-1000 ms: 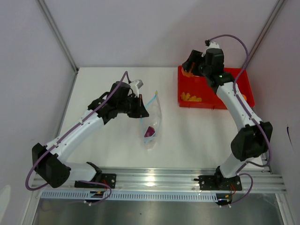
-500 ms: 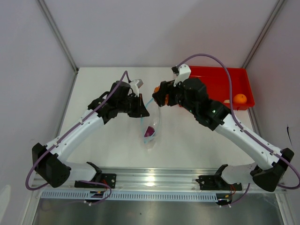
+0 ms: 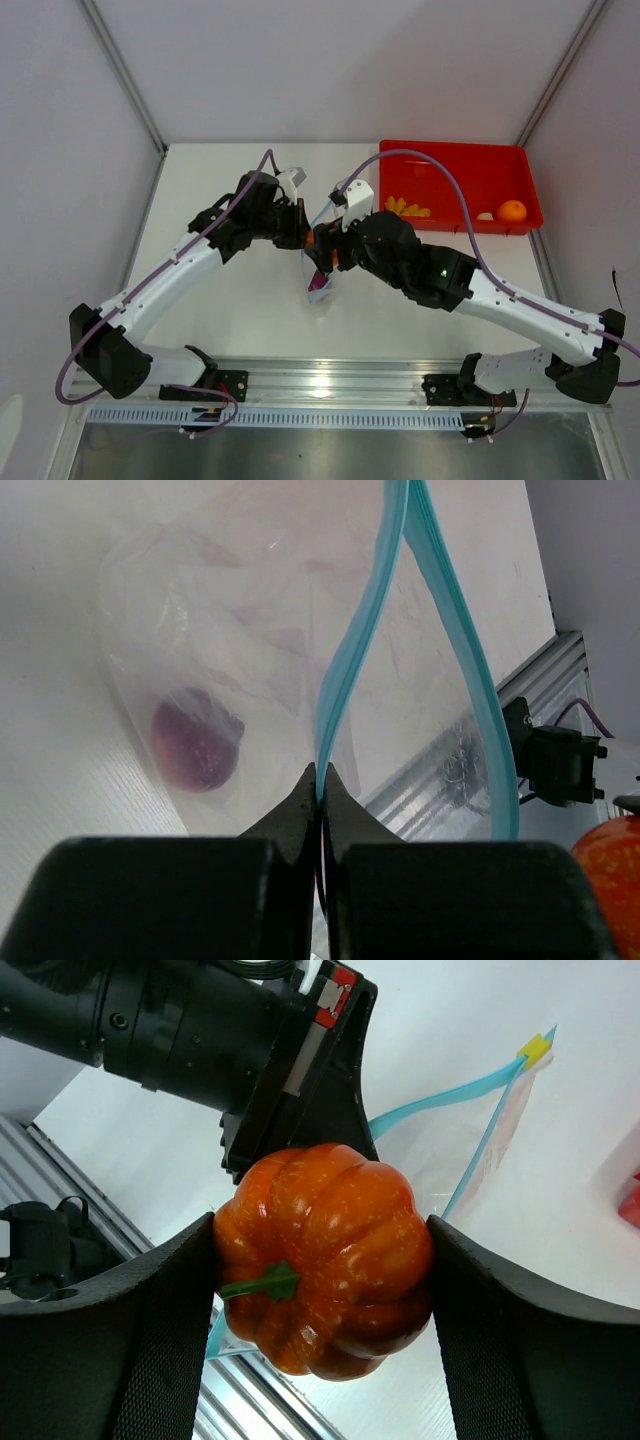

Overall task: Place the food in the zip-top bag and seal the zipper
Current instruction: Place the fake vegetable in the zipper food storage bag.

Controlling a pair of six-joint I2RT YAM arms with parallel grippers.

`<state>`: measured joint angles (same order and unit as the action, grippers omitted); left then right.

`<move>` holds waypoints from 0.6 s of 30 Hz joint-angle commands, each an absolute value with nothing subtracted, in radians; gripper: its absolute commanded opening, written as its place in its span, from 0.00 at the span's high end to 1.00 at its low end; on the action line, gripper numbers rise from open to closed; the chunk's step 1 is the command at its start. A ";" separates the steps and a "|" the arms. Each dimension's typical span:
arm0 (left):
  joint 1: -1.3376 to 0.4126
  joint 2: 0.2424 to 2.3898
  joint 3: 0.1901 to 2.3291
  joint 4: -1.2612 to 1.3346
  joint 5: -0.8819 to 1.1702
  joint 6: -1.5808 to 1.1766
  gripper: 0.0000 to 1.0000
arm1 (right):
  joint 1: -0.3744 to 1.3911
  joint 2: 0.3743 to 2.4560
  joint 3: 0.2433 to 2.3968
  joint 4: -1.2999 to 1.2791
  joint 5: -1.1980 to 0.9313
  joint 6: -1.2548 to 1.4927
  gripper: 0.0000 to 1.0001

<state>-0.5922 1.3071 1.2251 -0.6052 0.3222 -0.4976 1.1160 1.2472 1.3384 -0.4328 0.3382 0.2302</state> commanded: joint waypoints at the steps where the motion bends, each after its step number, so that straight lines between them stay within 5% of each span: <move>1: -0.583 1.312 1.256 -0.598 0.328 -0.497 0.99 | 1.132 1.215 1.321 -0.411 0.403 0.213 0.85; 18: -0.583 1.302 1.259 -0.589 0.334 -0.500 0.99 | 1.124 1.334 1.339 -0.528 0.531 0.267 0.80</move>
